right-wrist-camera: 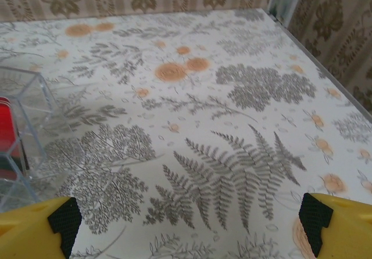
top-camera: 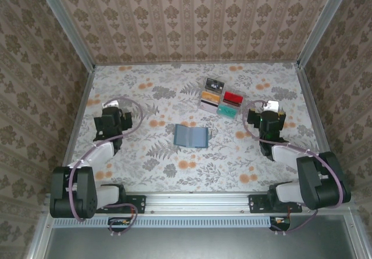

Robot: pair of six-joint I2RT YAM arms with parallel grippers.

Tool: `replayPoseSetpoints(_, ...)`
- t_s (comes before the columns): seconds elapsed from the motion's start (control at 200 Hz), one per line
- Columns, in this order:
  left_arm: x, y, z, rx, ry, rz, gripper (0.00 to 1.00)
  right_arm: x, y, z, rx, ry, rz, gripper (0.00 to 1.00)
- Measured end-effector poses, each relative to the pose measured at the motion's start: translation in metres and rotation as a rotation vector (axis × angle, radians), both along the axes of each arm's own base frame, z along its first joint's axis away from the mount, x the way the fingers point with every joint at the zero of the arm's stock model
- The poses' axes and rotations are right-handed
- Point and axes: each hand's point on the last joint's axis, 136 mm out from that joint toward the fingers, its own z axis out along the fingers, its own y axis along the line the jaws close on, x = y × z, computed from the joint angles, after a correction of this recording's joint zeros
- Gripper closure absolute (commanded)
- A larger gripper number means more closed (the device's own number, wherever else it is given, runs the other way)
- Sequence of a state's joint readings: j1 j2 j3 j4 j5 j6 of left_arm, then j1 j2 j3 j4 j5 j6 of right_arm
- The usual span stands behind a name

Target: Take the credit cards out of the card holder

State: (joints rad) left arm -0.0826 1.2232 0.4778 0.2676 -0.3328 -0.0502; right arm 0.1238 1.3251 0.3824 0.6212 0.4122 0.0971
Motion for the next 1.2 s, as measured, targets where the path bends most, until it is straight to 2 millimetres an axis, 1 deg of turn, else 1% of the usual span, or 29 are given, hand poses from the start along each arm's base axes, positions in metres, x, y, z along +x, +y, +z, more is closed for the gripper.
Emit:
replayPoseSetpoints(0.115,0.002,-0.005,-0.007,-0.006,-0.046,-0.034,0.0,0.005,0.003,0.008,-0.014,-0.051,0.026,0.01)
replayPoseSetpoints(0.29,0.012,-0.015,-0.005,-0.008,-0.132,-0.101,0.0,0.009,0.008,0.007,-0.029,-0.078,0.061,0.0)
replayPoseSetpoints(0.36,0.016,-0.02,-0.005,-0.006,-0.16,-0.13,0.0,0.012,0.01,0.004,-0.031,-0.082,0.073,0.0)
replayPoseSetpoints(0.455,0.021,-0.025,-0.009,-0.006,-0.177,-0.164,0.0,0.014,0.009,-0.004,-0.031,-0.075,0.078,0.0)
replayPoseSetpoints(0.625,0.027,-0.03,-0.018,-0.008,-0.192,-0.197,0.0,0.014,0.004,-0.012,-0.022,-0.079,0.076,0.0)
replayPoseSetpoints(0.725,0.029,-0.029,-0.022,-0.011,-0.196,-0.202,0.0,0.015,0.004,-0.018,-0.018,-0.065,0.083,0.0)
replayPoseSetpoints(0.905,0.031,-0.027,-0.026,-0.011,-0.186,-0.195,0.0,0.02,0.001,-0.016,-0.009,-0.062,0.073,0.0)
replayPoseSetpoints(1.015,0.037,-0.026,-0.023,-0.01,-0.186,-0.19,0.0,0.023,-0.004,-0.011,-0.001,-0.076,0.056,0.01)
replayPoseSetpoints(1.2,0.039,-0.022,-0.02,-0.009,-0.193,-0.178,0.0,0.022,-0.004,-0.016,0.005,-0.058,0.054,0.0)
